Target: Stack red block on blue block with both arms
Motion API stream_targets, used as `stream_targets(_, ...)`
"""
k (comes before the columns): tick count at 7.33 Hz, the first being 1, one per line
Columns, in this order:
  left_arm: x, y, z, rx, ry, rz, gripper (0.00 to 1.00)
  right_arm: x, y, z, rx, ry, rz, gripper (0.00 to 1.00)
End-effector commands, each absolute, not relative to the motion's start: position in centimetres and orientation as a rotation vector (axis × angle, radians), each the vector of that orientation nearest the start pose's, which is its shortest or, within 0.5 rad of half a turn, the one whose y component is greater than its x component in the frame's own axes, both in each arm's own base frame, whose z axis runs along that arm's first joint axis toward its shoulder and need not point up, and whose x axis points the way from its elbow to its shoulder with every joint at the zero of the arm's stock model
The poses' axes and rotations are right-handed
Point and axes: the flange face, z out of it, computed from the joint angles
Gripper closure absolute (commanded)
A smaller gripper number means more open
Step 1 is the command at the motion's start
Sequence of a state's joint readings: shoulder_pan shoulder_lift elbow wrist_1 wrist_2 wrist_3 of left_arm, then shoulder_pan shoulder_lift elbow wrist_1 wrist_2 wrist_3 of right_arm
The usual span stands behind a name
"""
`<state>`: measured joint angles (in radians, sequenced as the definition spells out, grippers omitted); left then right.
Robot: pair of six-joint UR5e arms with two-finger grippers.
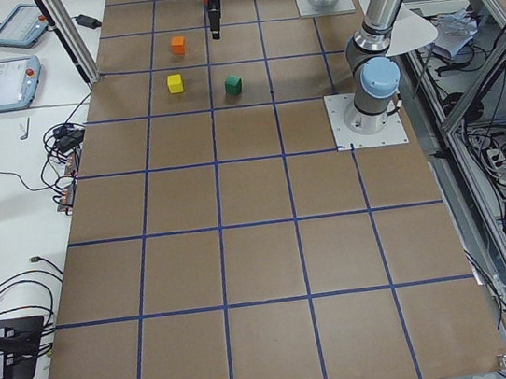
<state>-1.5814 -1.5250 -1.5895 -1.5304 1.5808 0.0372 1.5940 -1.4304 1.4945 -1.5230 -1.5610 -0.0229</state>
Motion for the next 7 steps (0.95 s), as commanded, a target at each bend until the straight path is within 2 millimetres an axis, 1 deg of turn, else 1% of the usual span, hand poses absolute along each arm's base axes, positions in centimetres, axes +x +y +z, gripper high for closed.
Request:
stream_targets(1,-13.7,-47.6,50.5,0.062,3.129,-0.082,0.00,14.1,-53.6,45.6,-0.048,3.135,0.140,0.00)
stream_targets(2,-13.6,-47.5,50.5,0.062,3.127,-0.074,0.00,14.1,-53.3,46.0,-0.043,3.136,0.123,0.00)
stream_targets(3,-13.6,-47.3,50.5,0.060,3.127,-0.072,0.00,13.3,-53.4,46.3,-0.022,3.139,0.116,0.00)
stream_targets(4,-13.6,-47.3,50.6,0.048,3.128,-0.074,0.00,11.6,-53.6,46.2,0.026,3.137,0.135,0.00)
stream_targets(5,-13.6,-47.3,50.6,0.045,3.128,-0.074,0.00,10.9,-53.6,46.5,0.048,3.137,0.132,0.00)
stream_targets(6,-13.7,-47.1,50.4,0.048,3.130,-0.046,0.00,11.4,-52.6,47.3,0.048,3.139,0.111,0.00)
stream_targets(7,-13.7,-47.1,50.5,0.048,3.132,-0.043,0.00,11.5,-52.1,48.0,0.115,3.138,0.097,0.00)
